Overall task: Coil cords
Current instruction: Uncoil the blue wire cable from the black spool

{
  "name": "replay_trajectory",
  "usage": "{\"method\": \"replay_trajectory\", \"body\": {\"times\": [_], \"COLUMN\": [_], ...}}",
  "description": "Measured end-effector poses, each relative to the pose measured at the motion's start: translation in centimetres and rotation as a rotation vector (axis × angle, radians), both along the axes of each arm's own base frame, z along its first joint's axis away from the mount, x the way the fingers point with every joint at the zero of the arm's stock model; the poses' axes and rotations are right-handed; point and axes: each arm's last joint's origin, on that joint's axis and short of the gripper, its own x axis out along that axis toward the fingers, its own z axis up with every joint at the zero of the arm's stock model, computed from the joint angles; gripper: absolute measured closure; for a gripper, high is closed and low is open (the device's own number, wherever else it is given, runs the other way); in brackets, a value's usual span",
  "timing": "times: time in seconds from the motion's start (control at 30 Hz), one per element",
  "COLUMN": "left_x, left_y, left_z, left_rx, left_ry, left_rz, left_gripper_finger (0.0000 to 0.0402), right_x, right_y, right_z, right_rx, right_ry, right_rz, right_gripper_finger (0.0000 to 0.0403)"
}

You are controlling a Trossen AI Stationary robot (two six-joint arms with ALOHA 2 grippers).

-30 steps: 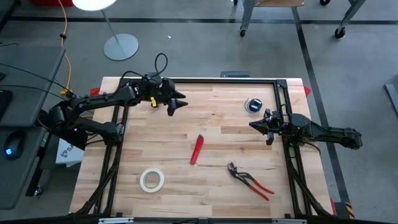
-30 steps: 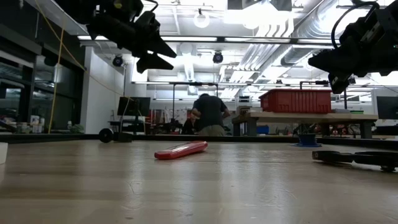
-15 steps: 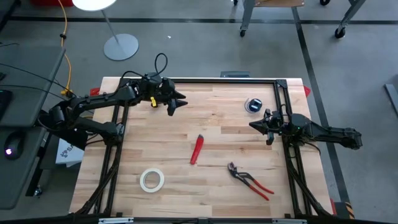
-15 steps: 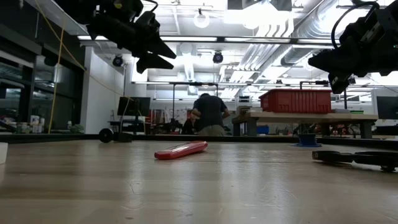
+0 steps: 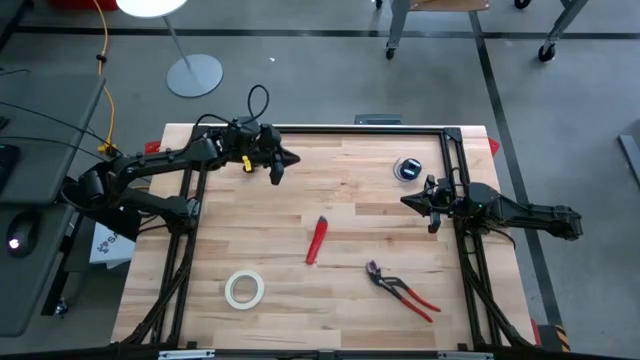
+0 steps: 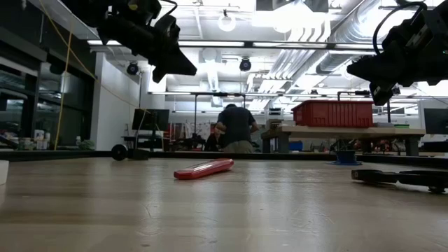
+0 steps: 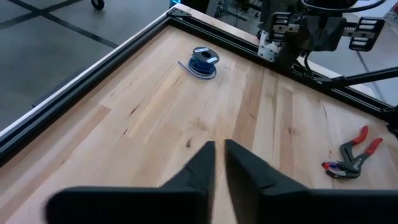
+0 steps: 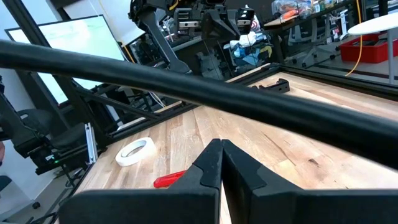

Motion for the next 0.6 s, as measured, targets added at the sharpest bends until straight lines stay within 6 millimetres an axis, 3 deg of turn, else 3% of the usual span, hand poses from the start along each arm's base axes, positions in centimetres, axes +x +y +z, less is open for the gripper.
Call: {"method": "replay_trajectory", "body": {"times": [0.47, 0.6], "left_x": [0.24, 0.47], "left_y": [0.15, 0.13], "left_z": [0.57, 0.91], "left_rx": [-0.018, -0.030], "left_ry": [-0.067, -0.104], "left_rz": [0.049, 0.154], "left_gripper_finger": [0.0401, 0.0401], "right_x": [0.00, 0.00], "right_y": [0.00, 0.00], "right_z": [0.00, 0.01], "right_rx": [0.000, 0.000], "right_ry": [0.000, 0.000], "right_rz": [0.000, 0.000], "right_gripper_finger": [0.0403, 0.0403]}}
